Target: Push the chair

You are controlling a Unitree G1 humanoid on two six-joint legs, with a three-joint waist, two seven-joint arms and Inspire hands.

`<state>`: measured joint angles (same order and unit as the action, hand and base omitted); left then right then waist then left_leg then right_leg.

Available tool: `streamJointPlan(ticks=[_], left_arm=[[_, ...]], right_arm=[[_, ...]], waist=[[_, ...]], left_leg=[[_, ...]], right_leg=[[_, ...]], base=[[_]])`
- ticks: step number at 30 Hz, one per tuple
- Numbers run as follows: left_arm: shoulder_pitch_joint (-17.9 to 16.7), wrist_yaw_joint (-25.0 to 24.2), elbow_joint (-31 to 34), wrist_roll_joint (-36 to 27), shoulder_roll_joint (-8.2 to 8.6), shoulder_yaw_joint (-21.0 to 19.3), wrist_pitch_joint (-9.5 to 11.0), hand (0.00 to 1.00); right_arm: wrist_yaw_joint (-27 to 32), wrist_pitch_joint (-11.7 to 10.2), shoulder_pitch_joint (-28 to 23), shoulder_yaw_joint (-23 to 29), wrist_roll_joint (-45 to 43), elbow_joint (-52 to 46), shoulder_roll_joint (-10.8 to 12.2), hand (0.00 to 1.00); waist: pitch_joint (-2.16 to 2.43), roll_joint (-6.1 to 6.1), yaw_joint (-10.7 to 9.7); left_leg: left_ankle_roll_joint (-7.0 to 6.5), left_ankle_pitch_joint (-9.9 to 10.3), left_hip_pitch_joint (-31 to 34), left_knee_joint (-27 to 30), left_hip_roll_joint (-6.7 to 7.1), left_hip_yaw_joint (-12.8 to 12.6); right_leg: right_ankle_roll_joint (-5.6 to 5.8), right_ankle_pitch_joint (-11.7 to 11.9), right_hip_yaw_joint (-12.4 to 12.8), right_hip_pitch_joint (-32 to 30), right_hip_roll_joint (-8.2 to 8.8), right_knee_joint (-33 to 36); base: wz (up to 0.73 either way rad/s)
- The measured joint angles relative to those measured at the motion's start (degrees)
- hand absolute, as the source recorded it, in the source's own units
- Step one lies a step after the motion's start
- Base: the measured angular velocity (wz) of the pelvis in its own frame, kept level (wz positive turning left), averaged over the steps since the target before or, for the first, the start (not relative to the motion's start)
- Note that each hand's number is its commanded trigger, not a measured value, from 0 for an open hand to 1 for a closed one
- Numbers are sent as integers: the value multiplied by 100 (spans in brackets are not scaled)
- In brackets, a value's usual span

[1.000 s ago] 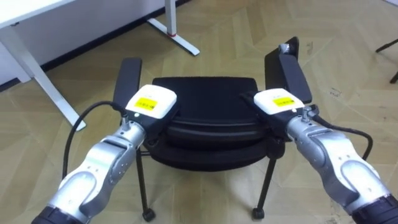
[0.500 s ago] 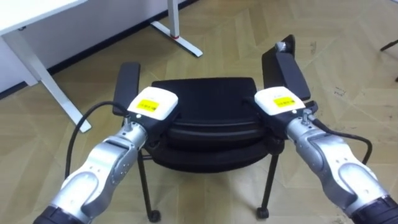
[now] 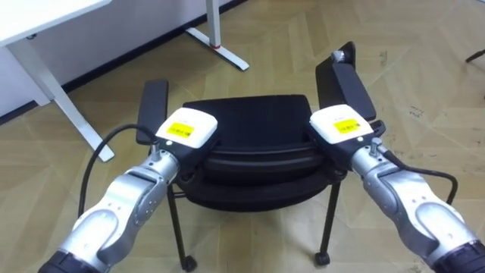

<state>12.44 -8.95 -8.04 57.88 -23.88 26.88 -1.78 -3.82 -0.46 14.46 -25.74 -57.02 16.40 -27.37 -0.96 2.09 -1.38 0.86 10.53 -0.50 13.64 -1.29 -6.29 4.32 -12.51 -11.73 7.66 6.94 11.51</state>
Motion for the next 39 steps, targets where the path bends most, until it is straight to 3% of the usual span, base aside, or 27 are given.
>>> streamJointPlan(ticks=[9, 10, 13, 15, 17, 18, 20, 24, 26, 28, 30, 31, 32, 34, 35, 37, 38, 39], left_arm=[[130, 4, -129, 24, 35, -18, 76, 100], [190, 23, -180, 31, 51, -21, 94, 100], [369, 224, -405, 30, 76, -39, 189, 100], [542, 289, -654, 24, 99, -81, 272, 100], [820, 514, -1211, -12, 200, -121, 463, 100], [880, 558, -1326, -12, 234, -140, 498, 100], [1105, 751, -1743, -25, 336, -148, 628, 100], [1154, 1052, -2159, -92, 383, -145, 760, 100], [1156, 1199, -2270, -150, 350, -137, 808, 100], [1156, 1326, -2338, -238, 328, -122, 838, 100], [1160, 1390, -2349, -361, 358, -133, 837, 100], [1159, 1391, -2351, -376, 356, -130, 838, 100], [1157, 1391, -2358, -381, 356, -113, 838, 100], [1155, 1392, -2291, -371, 318, -95, 838, 100], [1142, 1372, -2186, -359, 241, -92, 839, 100], [1142, 1355, -2026, -359, 100, -90, 839, 100], [1147, 1357, -1986, -361, 16, -90, 847, 100], [1164, 1365, -1975, -361, -3, -91, 856, 100]], right_arm=[[524, -262, 38, 14, 95, 387, 6, 100], [586, -268, 69, 17, 115, 471, 21, 100], [691, -279, 213, 18, 185, 690, 85, 100], [741, -300, 355, 8, 203, 918, 189, 100], [803, -401, 578, 6, 220, 1342, 332, 100], [816, -449, 628, 10, 229, 1434, 350, 100], [902, -507, 699, 20, 250, 1660, 374, 100], [940, -543, 697, -3, 309, 1732, 430, 100], [1004, -576, 697, -14, 293, 1746, 452, 100], [1101, -621, 696, -18, 276, 1755, 437, 100], [1319, -658, 717, -15, 229, 1751, 383, 100], [1369, -669, 722, -16, 201, 1768, 379, 100], [1460, -724, 719, -23, 185, 1841, 372, 100], [1555, -761, 709, -40, 212, 1897, 387, 100], [1601, -757, 707, -38, 214, 1917, 426, 100], [1693, -752, 730, -35, 215, 1917, 479, 100], [1737, -735, 736, -32, 250, 1936, 539, 100], [1751, -735, 738, -32, 268, 1937, 546, 100]], waist=[[-24, 88, -9], [-51, 132, 0], [-58, 193, 8], [-61, 189, 29], [-99, 176, 26], [-104, 175, 15], [-130, 174, -42], [-173, 106, 94], [-173, 99, 124], [-174, 75, 110], [-182, -33, 197], [-183, -63, 231], [-178, -54, 250], [-174, -2, 360], [-140, 52, 456], [-129, 106, 552], [-84, 161, 601], [-73, 208, 629]], left_leg=[[0, 0, 182, 216, -19, 85], [1, 1, 234, 294, -30, 95], [29, 32, 648, 807, -136, 118], [98, 126, 912, 1244, -267, 185], [130, 175, 1209, 1860, -473, 164], [130, 175, 1303, 2019, -509, 171], [130, 174, 1675, 2681, -663, 177], [134, 139, 1931, 3304, -948, 122], [120, -17, 2070, 3417, -1016, 52], [88, -133, 2257, 3412, -995, -54], [33, -176, 2424, 2902, -904, -547], [5, -231, 2440, 2725, -869, -634], [-76, -382, 2444, 2326, -720, -784], [-134, -490, 2446, 1952, -589, -815], [-161, -492, 2463, 1967, -614, -815], [-211, -495, 2487, 2001, -624, -823], [-329, -436, 2472, 2058, -581, -839], [-420, -374, 2463, 2097, -534, -857]], right_leg=[[-1, -1, -139, -40, -12, 7], [-4, -3, -188, -50, -15, 9], [-57, -33, -268, -208, -73, 140], [-177, -106, -325, -287, -180, 262], [-317, -302, -473, -347, -301, 607], [-344, -394, -560, -395, -301, 758], [-460, -827, -785, -583, -304, 1340], [-698, -1283, -955, -679, -337, 2045], [-778, -1335, -998, -718, -347, 2152], [-846, -1329, -1047, -737, -338, 2194], [-933, -1357, -1075, -850, -319, 2314], [-943, -1382, -1074, -856, -315, 2334], [-912, -1450, -1074, -865, -315, 2339], [-838, -1561, -1077, -828, -298, 2333], [-754, -1605, -1224, -811, -192, 2325], [-572, -1675, -1577, -704, 33, 2311], [-503, -1691, -1763, -624, 194, 2346], [-472, -1685, -1812, -606, 259, 2396]], base=[[6], [12], [14], [13], [32], [52], [60], [27], [18], [17], [-20], [-26], [-10], [-26], [-45], [-41], [-28], [-12]])
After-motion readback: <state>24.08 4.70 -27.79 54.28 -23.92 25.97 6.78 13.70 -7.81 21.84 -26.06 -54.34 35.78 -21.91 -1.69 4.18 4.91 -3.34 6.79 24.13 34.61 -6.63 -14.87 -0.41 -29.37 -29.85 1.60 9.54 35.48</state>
